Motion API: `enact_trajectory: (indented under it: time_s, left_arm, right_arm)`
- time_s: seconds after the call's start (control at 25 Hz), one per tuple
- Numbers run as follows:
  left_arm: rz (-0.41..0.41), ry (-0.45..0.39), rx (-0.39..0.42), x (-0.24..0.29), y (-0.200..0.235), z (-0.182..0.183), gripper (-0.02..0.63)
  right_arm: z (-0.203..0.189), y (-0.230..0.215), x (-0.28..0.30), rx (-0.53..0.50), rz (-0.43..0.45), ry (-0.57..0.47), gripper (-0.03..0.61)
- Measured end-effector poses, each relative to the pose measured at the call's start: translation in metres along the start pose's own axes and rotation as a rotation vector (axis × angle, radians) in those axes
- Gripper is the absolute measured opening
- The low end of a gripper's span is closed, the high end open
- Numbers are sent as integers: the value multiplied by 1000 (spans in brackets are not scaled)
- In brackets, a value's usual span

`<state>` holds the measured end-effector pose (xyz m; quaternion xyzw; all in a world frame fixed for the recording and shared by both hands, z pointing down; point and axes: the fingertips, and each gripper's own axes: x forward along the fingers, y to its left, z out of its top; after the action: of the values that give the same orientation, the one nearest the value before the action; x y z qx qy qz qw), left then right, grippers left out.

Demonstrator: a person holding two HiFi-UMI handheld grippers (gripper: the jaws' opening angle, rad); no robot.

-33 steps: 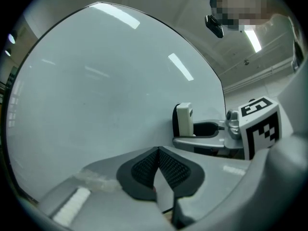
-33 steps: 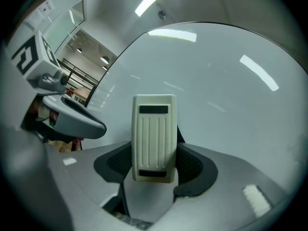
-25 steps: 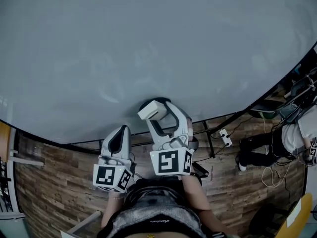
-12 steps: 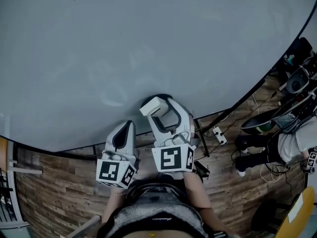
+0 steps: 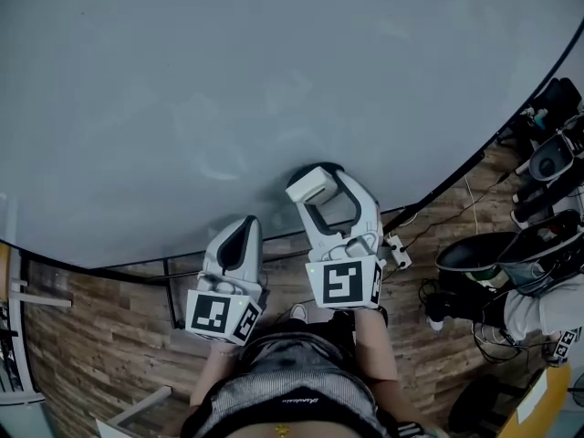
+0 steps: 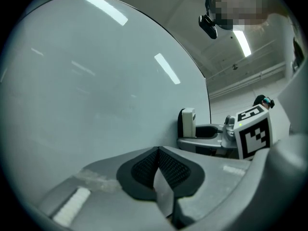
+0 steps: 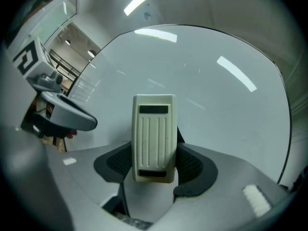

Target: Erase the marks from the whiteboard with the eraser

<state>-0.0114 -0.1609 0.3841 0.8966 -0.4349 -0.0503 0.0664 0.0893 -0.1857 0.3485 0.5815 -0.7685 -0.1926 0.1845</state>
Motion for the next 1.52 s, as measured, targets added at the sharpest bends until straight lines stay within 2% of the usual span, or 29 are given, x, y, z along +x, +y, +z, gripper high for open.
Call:
enact_trajectory:
  time_s: [0.08, 0.24, 0.48, 0.68, 1.08, 1.36, 1.52]
  left_arm:
    - [8, -6, -2, 1, -1, 0, 5]
    - [34, -7, -21, -4, 2, -2, 5]
    - [70, -3, -30, -18, 10, -3, 5]
    - [89, 1, -38, -35, 32, -7, 4]
    - [67, 18, -22, -70, 72, 6, 5]
    - [49, 29, -23, -95, 104, 13, 5]
    - [73, 28, -21, -112, 133, 17, 5]
  right_arm:
    - [-8, -10, -2, -27, -9, 16, 262]
    - [-16, -24, -5, 40, -19, 27, 262]
    - [-18, -26, -4, 44, -72, 40, 262]
    - [-19, -14, 4, 28, -94, 91, 262]
    - [9, 50, 20, 104, -56, 91, 262]
    - [50, 132, 40, 119, 54, 46, 262]
    - [76, 179, 58, 92, 95, 13, 262]
